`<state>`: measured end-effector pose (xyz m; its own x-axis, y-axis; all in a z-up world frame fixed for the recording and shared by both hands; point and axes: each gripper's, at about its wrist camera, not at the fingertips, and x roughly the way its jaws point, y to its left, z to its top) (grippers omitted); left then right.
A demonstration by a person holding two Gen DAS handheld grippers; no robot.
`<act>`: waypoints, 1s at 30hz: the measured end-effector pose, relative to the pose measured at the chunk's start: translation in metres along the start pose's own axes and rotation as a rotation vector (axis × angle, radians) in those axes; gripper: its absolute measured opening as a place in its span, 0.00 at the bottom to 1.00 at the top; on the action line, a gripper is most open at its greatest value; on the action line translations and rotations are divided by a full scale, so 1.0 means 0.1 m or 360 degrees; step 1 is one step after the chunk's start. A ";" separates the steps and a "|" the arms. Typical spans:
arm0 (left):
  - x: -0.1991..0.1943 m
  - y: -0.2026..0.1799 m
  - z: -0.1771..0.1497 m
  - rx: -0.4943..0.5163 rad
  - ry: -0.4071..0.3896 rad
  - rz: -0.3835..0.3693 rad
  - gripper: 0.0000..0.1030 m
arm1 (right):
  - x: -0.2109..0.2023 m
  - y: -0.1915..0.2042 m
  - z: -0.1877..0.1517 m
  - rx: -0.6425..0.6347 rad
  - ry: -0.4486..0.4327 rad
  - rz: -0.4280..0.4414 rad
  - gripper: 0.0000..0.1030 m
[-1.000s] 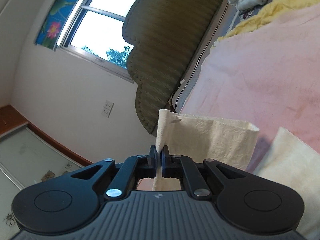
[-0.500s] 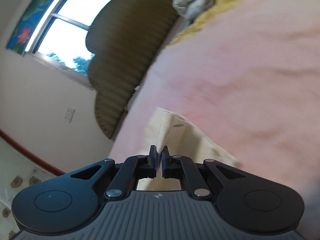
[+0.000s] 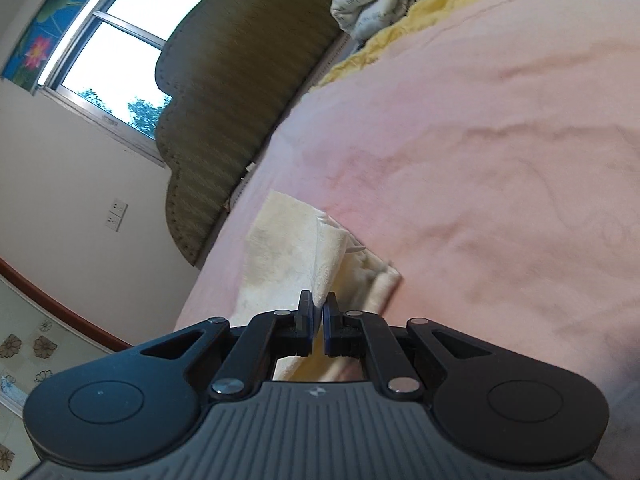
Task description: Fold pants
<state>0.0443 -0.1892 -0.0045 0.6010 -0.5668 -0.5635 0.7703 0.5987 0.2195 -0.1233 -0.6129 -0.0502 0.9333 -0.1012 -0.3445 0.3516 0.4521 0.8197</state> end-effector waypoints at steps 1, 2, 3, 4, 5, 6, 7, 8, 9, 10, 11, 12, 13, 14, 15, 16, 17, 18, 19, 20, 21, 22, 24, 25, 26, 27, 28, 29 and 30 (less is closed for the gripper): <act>-0.02 0.01 -0.01 0.0006 0.0000 -0.0003 0.14 | -0.02 0.00 -0.01 -0.0010 0.0000 -0.0001 0.05; -0.03 0.01 -0.03 0.0011 0.0004 -0.0005 0.14 | -0.04 0.00 -0.01 -0.0018 0.0002 -0.0008 0.05; -0.02 0.01 -0.04 0.0019 0.0011 -0.0009 0.14 | -0.05 0.00 -0.01 -0.0020 0.0004 -0.0009 0.05; 0.00 0.00 -0.06 0.0029 0.0016 -0.0012 0.14 | -0.05 0.00 0.00 -0.0026 0.0008 -0.0018 0.06; 0.02 -0.01 -0.08 0.0037 0.0023 -0.0010 0.14 | -0.04 0.00 0.00 -0.0035 0.0009 -0.0039 0.06; 0.01 -0.02 -0.09 0.0043 0.0020 -0.0012 0.12 | -0.03 -0.01 0.00 -0.0034 0.0013 -0.0049 0.06; -0.02 -0.01 -0.09 0.0042 0.0017 -0.0024 0.12 | -0.01 0.01 0.01 -0.0022 0.0019 -0.0058 0.06; -0.05 0.02 -0.08 0.0018 0.0012 -0.0043 0.23 | -0.02 0.02 0.00 -0.0033 0.0030 -0.0080 0.07; -0.09 0.07 -0.07 -0.0027 0.0009 -0.0073 0.27 | -0.03 0.06 0.01 -0.0073 0.0042 -0.0122 0.09; -0.13 0.11 -0.07 -0.0078 0.0026 -0.0102 0.33 | -0.06 0.10 0.02 -0.0110 0.0039 -0.0166 0.10; -0.18 0.15 -0.05 -0.0118 0.0050 -0.0114 0.45 | -0.11 0.15 0.03 -0.0142 0.0007 -0.0231 0.18; -0.23 0.18 -0.02 -0.0151 0.0053 -0.0121 0.51 | -0.17 0.20 0.04 -0.0162 -0.0057 -0.0303 0.29; -0.30 0.21 0.01 -0.0176 0.0033 -0.0128 0.51 | -0.29 0.25 0.06 -0.0182 -0.0190 -0.0404 0.36; -0.36 0.24 0.05 -0.0192 0.0005 -0.0141 0.52 | -0.39 0.30 0.07 -0.0209 -0.0336 -0.0472 0.44; -0.41 0.27 0.09 -0.0204 -0.0029 -0.0150 0.57 | -0.48 0.39 0.07 -0.0277 -0.0480 -0.0518 0.44; -0.44 0.30 0.13 -0.0216 -0.0065 -0.0144 0.61 | -0.51 0.51 0.06 -0.0412 -0.0571 -0.0523 0.44; -0.44 0.33 0.17 -0.0228 -0.0103 -0.0117 0.70 | -0.46 0.66 0.06 -0.0585 -0.0564 -0.0502 0.44; -0.42 0.36 0.20 -0.0236 -0.0136 -0.0065 0.78 | -0.35 0.81 0.06 -0.0753 -0.0476 -0.0470 0.45; -0.37 0.38 0.22 -0.0242 -0.0151 0.0008 0.80 | -0.20 0.96 0.04 -0.0906 -0.0345 -0.0425 0.45; -0.30 0.41 0.24 -0.0248 -0.0145 0.0098 0.81 | -0.02 1.09 0.00 -0.1044 -0.0199 -0.0372 0.45; -0.21 0.45 0.25 -0.0259 -0.0124 0.0158 0.80 | 0.18 1.20 -0.06 -0.1164 -0.0052 -0.0299 0.45; -0.11 0.49 0.25 -0.0272 -0.0096 0.0198 0.80 | 0.37 1.26 -0.11 -0.1230 0.0066 -0.0248 0.45; 0.07 0.56 0.21 -0.0310 -0.0012 0.0279 0.80 | 0.75 1.34 -0.20 -0.1316 0.0262 -0.0251 0.45; 0.13 0.59 0.18 -0.0331 0.0018 0.0309 0.80 | 0.94 1.36 -0.22 -0.1351 0.0325 -0.0285 0.45; 0.19 0.61 0.14 -0.0345 0.0039 0.0324 0.80 | 1.12 1.35 -0.20 -0.1363 0.0352 -0.0339 0.45; 0.23 0.63 0.10 -0.0353 0.0067 0.0337 0.80 | 1.26 1.33 -0.17 -0.1365 0.0359 -0.0398 0.45; 0.27 0.63 0.06 -0.0355 0.0094 0.0349 0.80 | 1.38 1.28 -0.11 -0.1352 0.0359 -0.0443 0.44; 0.29 0.64 0.02 -0.0357 0.0107 0.0354 0.82 | 1.44 1.23 -0.03 -0.1303 0.0343 -0.0445 0.44; 0.29 0.65 -0.01 -0.0375 0.0093 0.0351 0.83 | 1.45 1.22 0.03 -0.1225 0.0329 -0.0416 0.44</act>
<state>0.1118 -0.1659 -0.0075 0.7294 -0.3793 -0.5693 0.5483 0.8218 0.1551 0.0555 -0.5749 0.0015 0.7703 -0.1562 -0.6182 0.3369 0.9229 0.1866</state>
